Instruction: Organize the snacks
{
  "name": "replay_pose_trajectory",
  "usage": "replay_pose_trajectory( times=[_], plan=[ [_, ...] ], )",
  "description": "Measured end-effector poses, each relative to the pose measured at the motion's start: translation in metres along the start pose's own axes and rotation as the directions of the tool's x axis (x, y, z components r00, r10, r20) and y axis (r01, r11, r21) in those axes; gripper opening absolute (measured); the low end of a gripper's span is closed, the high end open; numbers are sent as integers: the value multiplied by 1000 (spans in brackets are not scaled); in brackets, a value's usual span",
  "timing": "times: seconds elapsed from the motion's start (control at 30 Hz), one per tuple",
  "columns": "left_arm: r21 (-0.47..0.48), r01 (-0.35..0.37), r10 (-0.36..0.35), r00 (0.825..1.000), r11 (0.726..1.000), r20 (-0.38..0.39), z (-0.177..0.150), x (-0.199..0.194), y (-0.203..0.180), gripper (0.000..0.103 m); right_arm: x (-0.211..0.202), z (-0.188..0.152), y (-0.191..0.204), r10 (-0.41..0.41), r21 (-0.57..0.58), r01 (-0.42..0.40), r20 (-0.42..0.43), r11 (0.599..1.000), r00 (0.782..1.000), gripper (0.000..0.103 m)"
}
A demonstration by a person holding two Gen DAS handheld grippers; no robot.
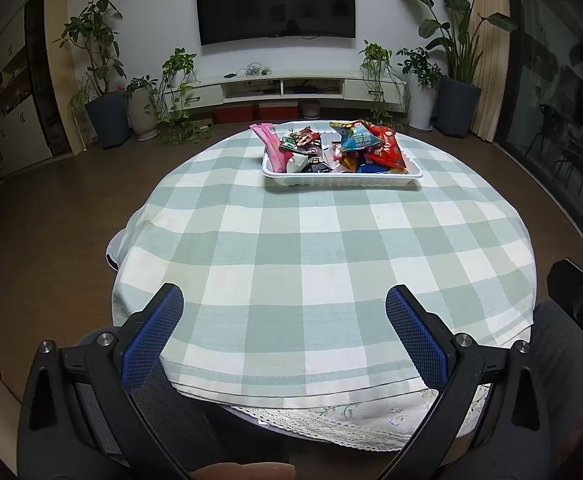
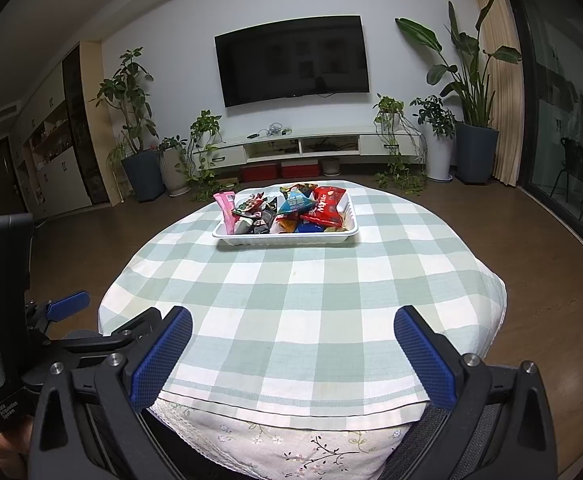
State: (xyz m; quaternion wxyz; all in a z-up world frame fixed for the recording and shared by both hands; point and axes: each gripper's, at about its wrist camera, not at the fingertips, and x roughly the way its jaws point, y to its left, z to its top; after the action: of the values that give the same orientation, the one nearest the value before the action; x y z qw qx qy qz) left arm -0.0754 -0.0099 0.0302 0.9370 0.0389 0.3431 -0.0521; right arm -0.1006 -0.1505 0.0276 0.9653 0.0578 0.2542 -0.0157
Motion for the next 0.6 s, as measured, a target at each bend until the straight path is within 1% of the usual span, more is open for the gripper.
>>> replay_pose_trajectory(
  times=[0.6],
  plan=[
    [0,2,-2,1000,1000,0,0,1,1,103,2,-1,0,0,-5,0,-12,1000,1000,103]
  ],
)
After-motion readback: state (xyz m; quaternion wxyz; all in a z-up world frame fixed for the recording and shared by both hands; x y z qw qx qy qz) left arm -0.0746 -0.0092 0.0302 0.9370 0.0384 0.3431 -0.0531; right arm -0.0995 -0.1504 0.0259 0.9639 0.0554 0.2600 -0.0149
